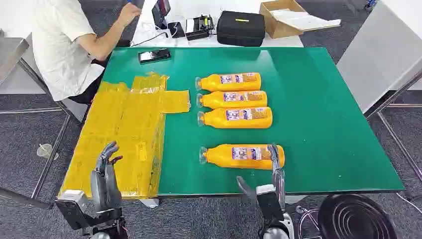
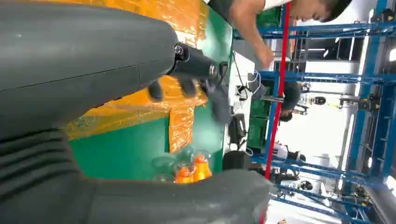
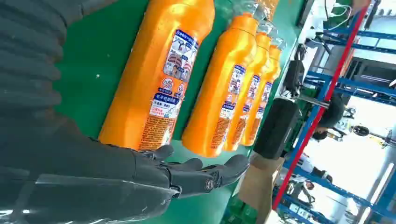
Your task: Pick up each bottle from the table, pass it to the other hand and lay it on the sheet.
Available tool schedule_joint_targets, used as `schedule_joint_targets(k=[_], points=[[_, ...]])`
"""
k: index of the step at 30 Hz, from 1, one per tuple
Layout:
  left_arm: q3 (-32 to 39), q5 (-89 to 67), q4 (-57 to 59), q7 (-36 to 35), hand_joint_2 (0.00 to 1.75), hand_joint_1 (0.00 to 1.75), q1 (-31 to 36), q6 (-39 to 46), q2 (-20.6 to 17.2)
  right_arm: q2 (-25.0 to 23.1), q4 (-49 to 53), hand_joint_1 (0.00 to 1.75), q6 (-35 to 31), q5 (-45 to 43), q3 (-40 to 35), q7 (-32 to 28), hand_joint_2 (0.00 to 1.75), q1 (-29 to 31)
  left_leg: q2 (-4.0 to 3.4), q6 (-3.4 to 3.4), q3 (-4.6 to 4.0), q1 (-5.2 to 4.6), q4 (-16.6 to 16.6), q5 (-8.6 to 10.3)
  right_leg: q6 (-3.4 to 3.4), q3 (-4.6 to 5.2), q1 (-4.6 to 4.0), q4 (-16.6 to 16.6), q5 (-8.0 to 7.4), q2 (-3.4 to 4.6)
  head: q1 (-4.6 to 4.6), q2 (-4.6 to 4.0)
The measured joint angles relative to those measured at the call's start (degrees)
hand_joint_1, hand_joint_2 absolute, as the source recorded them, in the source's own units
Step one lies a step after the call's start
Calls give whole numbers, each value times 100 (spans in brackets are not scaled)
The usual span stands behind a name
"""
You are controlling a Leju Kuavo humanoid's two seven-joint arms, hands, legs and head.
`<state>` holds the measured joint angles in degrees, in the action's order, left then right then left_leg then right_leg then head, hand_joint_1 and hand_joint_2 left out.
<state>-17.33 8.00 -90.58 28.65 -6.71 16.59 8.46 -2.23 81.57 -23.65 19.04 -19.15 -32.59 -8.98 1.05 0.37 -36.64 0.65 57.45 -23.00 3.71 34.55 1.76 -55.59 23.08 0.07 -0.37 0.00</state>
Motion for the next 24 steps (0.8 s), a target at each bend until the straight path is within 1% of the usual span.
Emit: schedule_joint_targets(k=[24], points=[[-77, -122, 98, -55, 175, 175, 20, 103, 0, 0, -83, 0, 0, -39, 0, -55, 175, 4, 0, 0, 0, 0, 0, 0, 0, -1, 0, 0, 0, 0, 0, 0]])
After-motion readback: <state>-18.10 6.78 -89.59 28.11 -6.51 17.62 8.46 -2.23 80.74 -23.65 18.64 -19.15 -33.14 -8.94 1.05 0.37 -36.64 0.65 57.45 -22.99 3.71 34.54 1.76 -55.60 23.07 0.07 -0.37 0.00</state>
